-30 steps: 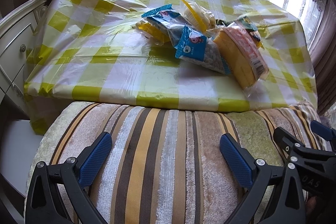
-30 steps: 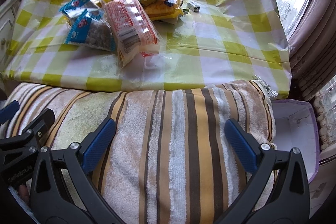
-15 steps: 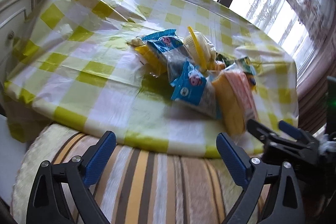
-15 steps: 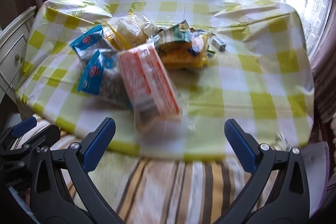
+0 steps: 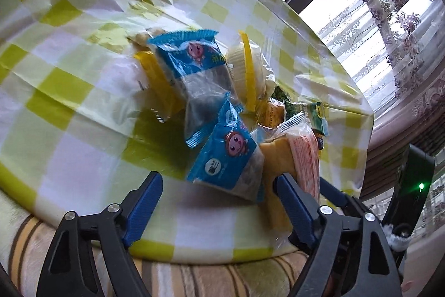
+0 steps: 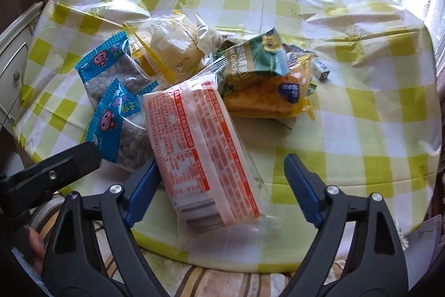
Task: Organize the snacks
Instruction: 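Grasp the red-and-white wafer pack with the right tool while the left tool grasps a blue snack bag, then carry both packs into the purple-rimmed white box and open both tools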
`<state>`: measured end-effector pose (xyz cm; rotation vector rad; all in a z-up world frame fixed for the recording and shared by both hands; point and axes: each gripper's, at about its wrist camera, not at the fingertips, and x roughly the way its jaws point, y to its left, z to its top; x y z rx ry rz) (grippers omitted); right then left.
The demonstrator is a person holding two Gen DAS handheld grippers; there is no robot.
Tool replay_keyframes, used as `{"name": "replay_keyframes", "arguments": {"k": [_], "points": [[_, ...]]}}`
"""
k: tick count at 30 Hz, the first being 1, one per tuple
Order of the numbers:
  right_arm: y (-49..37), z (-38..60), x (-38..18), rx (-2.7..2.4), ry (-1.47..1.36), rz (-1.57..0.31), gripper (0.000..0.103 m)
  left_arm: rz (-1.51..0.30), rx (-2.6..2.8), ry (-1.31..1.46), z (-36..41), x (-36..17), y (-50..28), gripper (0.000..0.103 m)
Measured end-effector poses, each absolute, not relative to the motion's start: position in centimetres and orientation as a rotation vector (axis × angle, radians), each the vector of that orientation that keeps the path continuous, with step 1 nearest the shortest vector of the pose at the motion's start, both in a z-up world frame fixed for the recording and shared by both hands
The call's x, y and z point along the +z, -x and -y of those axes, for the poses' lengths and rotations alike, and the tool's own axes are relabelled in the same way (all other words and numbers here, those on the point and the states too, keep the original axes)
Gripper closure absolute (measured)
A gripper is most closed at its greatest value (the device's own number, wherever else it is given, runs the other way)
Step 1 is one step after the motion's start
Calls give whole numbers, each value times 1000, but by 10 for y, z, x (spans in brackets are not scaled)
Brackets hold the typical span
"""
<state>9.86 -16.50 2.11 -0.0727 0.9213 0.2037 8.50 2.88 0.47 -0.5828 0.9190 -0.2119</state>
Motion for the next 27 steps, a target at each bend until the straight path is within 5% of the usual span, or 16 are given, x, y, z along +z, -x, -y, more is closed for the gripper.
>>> {"name": "replay_keyframes", "arguments": {"k": [5,8,15,27], "points": [[-101,165,17,263,38,-923,41,-940,-230,599,-21,-6,-103,28],[-98,167,17,274,14,-912,46,-937,-240,607,-18,-7,-109,35],[-91,181,18,284,-74,-902,49,-916,-299,612,-12,-7,-105,77],[-62,211,33,222,-168,-843,50,-847,-333,603,-14,4,-82,87]]}}
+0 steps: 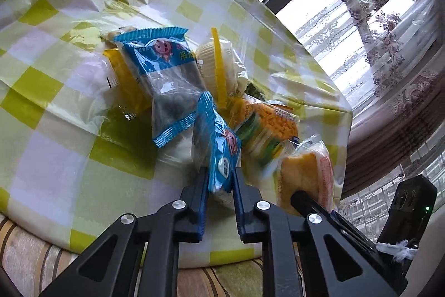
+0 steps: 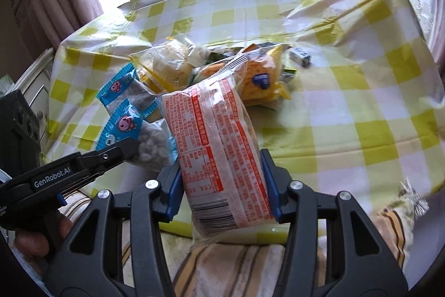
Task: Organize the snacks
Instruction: 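Carry both packs into the purple-rimmed white box and open both tools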
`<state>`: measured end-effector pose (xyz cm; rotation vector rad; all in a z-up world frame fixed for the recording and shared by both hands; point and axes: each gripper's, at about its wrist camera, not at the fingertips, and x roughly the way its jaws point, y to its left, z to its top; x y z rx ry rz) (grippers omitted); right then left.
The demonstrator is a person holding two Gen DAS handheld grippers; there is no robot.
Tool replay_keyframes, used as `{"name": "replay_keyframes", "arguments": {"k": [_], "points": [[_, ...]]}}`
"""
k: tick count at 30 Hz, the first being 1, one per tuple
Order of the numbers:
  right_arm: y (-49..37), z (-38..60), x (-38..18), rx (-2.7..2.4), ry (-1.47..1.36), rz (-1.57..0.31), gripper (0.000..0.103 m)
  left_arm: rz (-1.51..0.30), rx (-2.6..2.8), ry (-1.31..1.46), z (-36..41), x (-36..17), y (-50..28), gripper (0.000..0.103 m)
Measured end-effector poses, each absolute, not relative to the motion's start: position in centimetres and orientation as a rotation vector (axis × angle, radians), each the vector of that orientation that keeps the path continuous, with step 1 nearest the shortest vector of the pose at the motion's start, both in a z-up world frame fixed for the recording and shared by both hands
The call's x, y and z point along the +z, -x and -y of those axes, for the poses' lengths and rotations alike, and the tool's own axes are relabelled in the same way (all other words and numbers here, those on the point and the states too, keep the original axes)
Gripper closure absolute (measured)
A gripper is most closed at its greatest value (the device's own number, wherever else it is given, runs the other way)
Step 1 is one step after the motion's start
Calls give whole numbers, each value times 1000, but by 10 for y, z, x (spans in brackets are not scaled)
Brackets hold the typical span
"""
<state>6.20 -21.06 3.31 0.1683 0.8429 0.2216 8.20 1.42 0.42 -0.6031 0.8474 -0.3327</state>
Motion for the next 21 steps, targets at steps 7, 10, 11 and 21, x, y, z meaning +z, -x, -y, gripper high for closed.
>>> {"name": "replay_keyframes", "arguments": {"k": [7,10,11,21], "points": [[-44,231,37,173,-199,-841,50,-824,-341,582,-14,12,-63,88],[-38,243,38,153,-217,-844,50,-804,-327,581,-14,15,-53,88],[-35,247,38,143,-222,-844,50,-795,-327,580,-14,18,-50,88],[-7,289,51,76,-277,-806,50,-762,-430,575,15,36,-32,88]]}}
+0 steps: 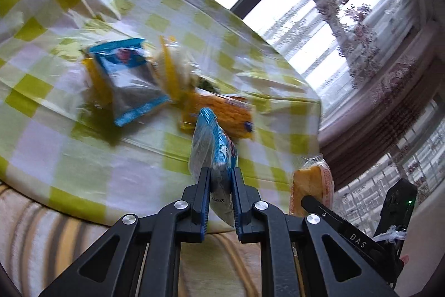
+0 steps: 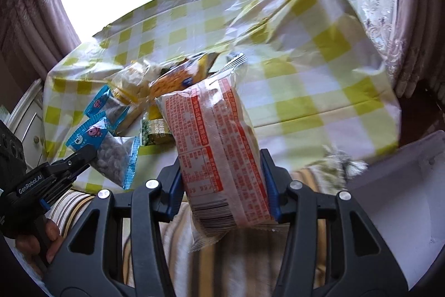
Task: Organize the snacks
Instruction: 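Carry both packs into the purple-rimmed white box and open both tools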
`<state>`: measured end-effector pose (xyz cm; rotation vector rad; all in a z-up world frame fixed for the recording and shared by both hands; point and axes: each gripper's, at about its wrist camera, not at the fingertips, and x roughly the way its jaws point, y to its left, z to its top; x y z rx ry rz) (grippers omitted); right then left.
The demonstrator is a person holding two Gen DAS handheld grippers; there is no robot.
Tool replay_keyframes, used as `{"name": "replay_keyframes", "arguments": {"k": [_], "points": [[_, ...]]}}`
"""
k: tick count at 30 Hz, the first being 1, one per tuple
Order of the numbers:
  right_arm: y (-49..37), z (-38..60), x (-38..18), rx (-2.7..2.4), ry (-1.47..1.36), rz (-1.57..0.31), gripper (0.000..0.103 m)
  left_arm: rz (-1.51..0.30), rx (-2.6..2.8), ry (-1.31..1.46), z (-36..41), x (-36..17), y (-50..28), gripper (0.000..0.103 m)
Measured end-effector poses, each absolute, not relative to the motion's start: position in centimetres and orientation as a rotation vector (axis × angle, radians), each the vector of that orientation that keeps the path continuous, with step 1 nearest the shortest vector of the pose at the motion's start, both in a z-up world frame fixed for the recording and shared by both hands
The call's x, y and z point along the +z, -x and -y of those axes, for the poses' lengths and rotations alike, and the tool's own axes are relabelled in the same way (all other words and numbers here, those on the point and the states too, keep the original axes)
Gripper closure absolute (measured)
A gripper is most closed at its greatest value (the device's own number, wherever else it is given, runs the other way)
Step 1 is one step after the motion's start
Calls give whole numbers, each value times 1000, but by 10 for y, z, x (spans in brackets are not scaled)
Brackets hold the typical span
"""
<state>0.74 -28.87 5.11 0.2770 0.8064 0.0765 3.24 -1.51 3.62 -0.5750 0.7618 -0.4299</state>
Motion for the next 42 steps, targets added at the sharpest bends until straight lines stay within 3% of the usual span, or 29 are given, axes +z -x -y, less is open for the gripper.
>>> {"name": "replay_keyframes", "arguments": {"k": [13,28,31,33,36,42], "points": [[39,375,55,-87,-347,-776,50,-809,-667,502,109,57,-16,89],[73,466,3,-317,-449,-927,49,-965,-905,293,249,46,1,88],[72,471,1,-334,-445,-940,44,-968,-896,268,253,45,3,73],[74,472,3,-330,-442,-931,41,-962,-880,273,250,46,3,47],[74,470,6,-333,-428,-920,33,-952,-864,287,245,47,0,44],[71,457,8,-315,-406,-915,33,-943,-819,303,235,46,-5,44]]}}
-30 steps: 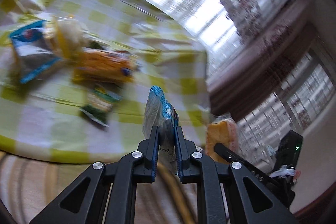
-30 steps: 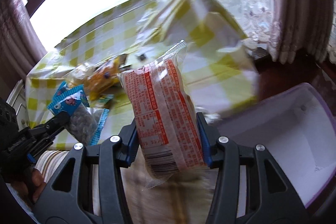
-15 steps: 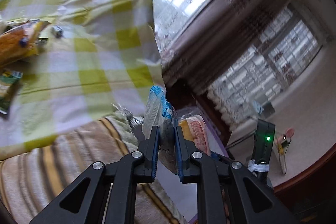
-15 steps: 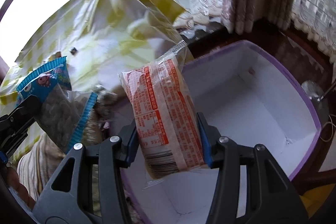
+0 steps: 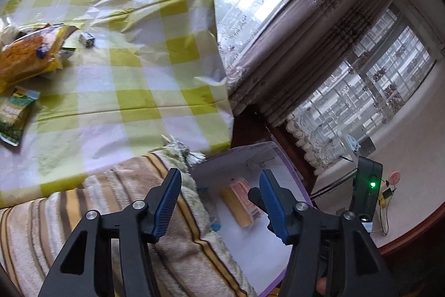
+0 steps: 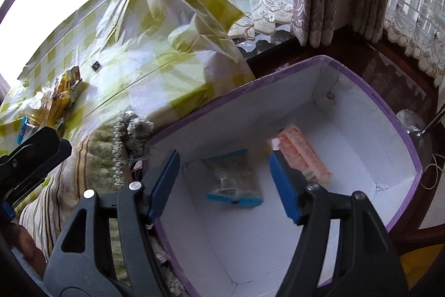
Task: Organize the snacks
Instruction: 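Carry both packs into the purple-rimmed white box and open both tools, then move both open tools back over the snack pile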
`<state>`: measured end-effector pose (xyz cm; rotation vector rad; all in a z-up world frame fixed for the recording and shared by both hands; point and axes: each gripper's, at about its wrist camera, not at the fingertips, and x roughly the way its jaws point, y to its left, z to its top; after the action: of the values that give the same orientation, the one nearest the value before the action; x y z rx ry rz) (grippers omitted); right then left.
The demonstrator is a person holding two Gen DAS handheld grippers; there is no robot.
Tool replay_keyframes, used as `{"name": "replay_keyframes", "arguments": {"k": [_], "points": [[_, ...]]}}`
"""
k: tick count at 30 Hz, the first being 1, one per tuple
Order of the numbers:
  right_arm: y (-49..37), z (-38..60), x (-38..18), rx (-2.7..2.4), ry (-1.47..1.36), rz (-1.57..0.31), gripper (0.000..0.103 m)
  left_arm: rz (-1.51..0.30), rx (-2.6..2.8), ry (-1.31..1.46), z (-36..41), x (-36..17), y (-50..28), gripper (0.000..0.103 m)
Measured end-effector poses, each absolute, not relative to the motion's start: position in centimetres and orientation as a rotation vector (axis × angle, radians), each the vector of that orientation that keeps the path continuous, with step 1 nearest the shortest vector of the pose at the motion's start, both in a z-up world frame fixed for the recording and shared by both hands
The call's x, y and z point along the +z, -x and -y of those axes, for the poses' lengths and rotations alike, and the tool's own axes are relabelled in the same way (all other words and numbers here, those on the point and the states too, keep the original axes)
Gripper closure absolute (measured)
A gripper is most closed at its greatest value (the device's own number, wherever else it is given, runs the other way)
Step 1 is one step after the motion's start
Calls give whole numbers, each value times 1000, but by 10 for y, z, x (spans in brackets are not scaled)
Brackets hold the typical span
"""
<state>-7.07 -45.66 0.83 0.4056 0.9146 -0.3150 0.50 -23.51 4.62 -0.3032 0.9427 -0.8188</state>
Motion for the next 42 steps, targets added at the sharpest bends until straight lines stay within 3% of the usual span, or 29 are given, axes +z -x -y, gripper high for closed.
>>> {"name": "replay_keyframes", "arguments": {"k": [11,24,42], "points": [[54,407,18,-228,-354,-916,33,-867,-646,273,192,52,-10,44],[17,339,37,-139,-288,-913,29,-824,-348,454,71,38,-37,44],[-62,238,29,-7,-197,-941,28,-768,-87,563,-38,30,-78,44]]}}
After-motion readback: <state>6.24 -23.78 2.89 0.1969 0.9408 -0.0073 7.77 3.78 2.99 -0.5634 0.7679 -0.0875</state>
